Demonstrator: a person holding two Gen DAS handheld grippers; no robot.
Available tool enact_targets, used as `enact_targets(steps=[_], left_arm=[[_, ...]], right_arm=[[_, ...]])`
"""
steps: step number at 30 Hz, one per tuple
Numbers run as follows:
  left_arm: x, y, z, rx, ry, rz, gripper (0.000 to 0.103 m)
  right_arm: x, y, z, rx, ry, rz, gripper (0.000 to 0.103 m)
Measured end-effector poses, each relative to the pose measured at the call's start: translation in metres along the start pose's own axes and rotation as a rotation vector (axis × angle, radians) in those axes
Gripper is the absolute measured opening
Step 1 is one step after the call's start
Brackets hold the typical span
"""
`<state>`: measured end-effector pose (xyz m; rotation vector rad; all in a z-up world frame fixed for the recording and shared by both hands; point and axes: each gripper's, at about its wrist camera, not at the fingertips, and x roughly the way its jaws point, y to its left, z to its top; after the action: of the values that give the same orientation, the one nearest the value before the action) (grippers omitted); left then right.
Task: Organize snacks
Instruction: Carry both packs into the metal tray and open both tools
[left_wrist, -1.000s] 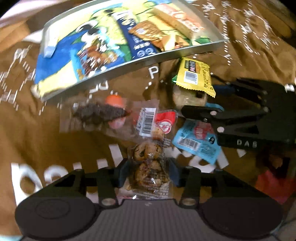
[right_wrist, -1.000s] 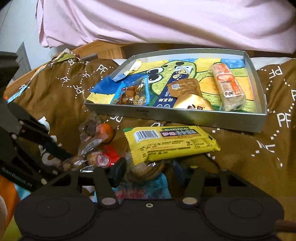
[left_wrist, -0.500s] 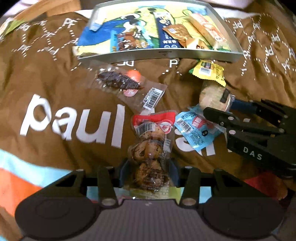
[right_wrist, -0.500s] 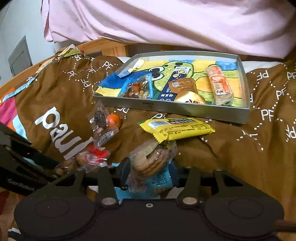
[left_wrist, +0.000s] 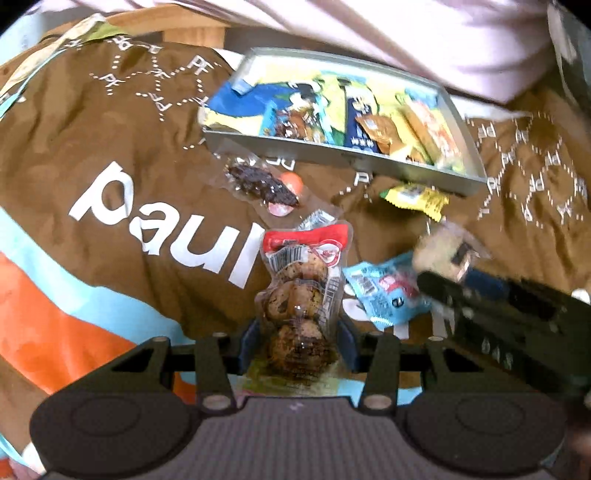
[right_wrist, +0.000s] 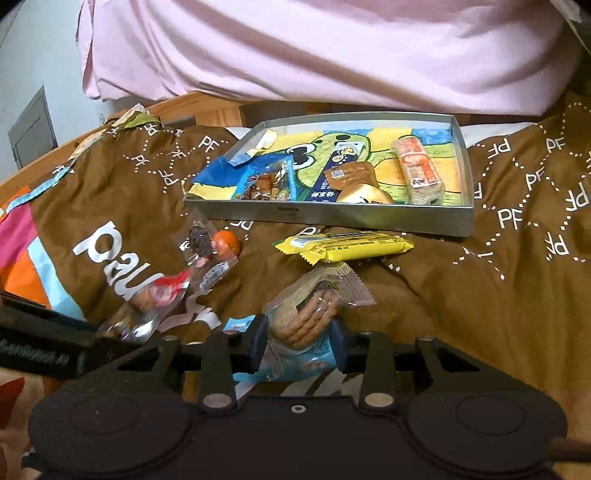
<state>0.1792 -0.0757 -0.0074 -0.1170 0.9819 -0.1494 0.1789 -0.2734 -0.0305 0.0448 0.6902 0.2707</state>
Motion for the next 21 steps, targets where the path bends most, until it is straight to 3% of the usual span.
enact_targets(steps=[11, 21], left_arm=[[-0.014, 0.002, -0.004, -0.036, -0.083, -0.008, 0.05], [-0.018, -0.011, 0.039, -0.011, -0.177, -0.02, 0.05]], right_arm=[[-0.028, 0.024, -0.005, -0.085, -0.074, -0.004, 0.035], [-0.046, 0.015, 0.014, -0.045, -0.217, -0.03, 0.035]])
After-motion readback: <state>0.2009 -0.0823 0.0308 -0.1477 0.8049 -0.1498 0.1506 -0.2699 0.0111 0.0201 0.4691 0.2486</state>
